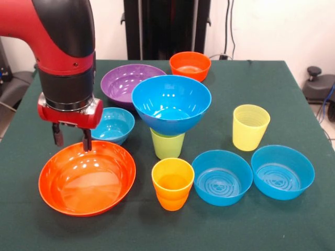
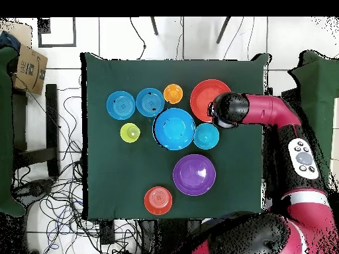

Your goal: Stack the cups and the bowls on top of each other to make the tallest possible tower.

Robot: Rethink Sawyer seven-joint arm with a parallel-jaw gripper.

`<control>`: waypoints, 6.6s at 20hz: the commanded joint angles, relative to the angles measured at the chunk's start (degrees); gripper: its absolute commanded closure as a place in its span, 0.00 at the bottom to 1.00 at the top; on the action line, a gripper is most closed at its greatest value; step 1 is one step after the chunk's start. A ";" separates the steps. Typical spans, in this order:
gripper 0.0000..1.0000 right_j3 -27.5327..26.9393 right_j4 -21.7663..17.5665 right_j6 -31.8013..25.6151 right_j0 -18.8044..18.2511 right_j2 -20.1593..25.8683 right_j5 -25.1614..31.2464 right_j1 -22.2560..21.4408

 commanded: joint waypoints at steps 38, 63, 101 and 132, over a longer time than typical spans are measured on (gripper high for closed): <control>0.00 -3.41 -9.39 -5.13 2.97 -2.08 -6.76 9.76; 0.00 -0.29 1.83 -8.37 1.72 0.01 8.30 3.48; 1.00 8.89 3.45 -2.03 1.47 -0.97 -2.07 0.90; 1.00 6.68 9.58 15.99 7.46 -14.47 -15.27 4.37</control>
